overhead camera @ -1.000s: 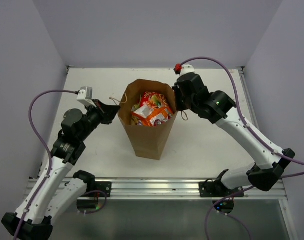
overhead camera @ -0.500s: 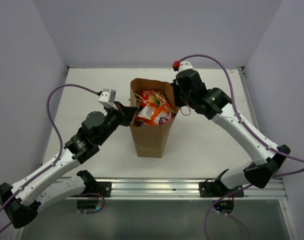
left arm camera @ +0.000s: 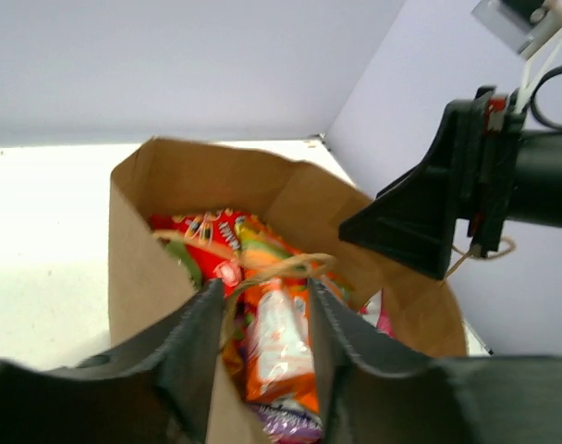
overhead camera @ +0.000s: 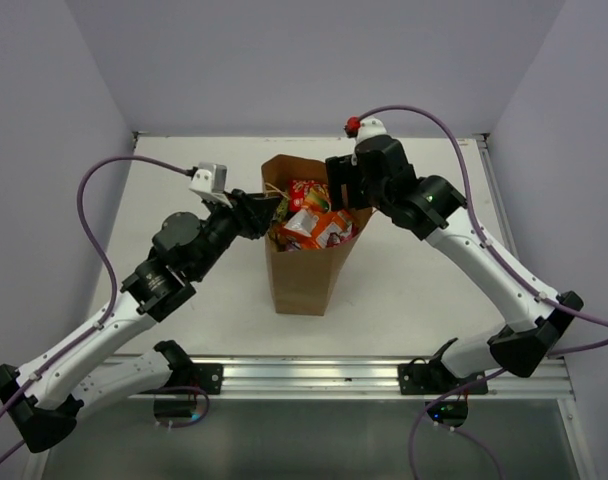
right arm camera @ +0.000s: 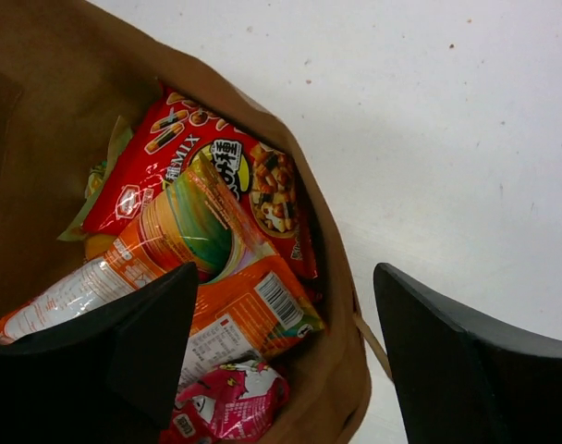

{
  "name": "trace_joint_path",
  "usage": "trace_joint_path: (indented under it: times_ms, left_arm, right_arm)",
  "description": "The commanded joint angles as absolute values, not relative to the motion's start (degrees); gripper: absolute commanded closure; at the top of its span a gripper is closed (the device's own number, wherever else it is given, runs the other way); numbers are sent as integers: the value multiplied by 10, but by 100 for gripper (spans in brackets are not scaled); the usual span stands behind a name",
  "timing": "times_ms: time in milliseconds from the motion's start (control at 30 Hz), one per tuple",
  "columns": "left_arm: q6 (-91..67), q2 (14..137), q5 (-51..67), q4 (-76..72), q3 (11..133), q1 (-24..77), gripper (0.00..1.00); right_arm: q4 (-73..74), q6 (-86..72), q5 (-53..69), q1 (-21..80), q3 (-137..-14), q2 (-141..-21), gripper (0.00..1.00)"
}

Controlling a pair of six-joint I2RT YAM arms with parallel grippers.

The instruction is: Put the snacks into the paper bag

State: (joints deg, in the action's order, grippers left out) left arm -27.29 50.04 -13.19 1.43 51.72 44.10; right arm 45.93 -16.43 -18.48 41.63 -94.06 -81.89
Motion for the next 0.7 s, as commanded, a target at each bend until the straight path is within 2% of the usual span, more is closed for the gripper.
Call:
trace_joint_path:
  times_ms: [0,167,333,433,467,533,667]
  left_arm:
    - [-233,502,-132,-45,571,445,52]
    - [-198,518,-143,-26,619,445,41]
    - [-163,484,-202,-6,645,445,40]
    - [-130,457,-331,56,675,445,38]
    - [-121,449,-418,89,682,445,36]
    - [-105,423,-494,119,691,445,25]
    - [-41,369,-517,127,641,445,21]
  right_arm:
    - [414,-147,-185,418,-972,-775,18]
    - [418,-122,-208,418,-998,-755,14]
    - [442,-126,-296,418,-1016,-710,5]
    - [462,-134,-382,418,-1003,-670,2]
    - [482,-135,-432,419,-996,-661,2]
    - [510,-138,-473,419,-976,-638,2]
    - [547,-155,-547,419,-921,-597,1]
